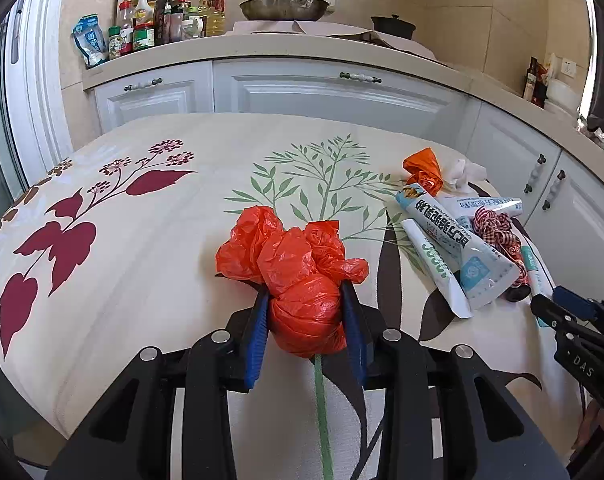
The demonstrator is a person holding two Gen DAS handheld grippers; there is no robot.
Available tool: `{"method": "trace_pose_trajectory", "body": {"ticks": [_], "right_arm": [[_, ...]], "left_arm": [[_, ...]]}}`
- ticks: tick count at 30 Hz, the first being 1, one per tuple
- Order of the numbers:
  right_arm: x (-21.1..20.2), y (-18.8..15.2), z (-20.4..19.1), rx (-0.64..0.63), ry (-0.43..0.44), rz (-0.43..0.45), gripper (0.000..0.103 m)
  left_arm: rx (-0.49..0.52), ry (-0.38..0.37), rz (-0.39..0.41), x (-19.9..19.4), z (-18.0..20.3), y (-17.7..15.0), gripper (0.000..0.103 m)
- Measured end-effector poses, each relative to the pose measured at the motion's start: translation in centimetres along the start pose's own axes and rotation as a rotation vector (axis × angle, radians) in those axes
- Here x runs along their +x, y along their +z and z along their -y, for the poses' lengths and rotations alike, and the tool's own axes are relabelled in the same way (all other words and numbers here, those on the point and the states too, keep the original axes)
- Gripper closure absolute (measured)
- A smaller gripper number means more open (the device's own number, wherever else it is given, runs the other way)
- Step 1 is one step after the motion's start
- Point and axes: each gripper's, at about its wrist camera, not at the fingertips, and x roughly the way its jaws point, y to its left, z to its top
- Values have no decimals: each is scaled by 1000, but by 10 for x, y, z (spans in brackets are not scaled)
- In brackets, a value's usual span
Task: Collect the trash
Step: 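Lift the orange bag with the left tool while the right tool grasps the teal toothpaste tube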
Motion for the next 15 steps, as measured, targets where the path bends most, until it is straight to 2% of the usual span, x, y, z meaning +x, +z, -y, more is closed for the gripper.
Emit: {"method": "trace_pose_trajectory", "body": {"ticks": [3, 15], "right_arm": [[-1, -1, 0, -3, 9, 5, 82], [-17, -7, 7, 27, 48, 71, 82]], "left_arm": [[4, 1, 6, -1, 0, -1, 69], [23, 3, 42, -17, 12, -4, 69]]}}
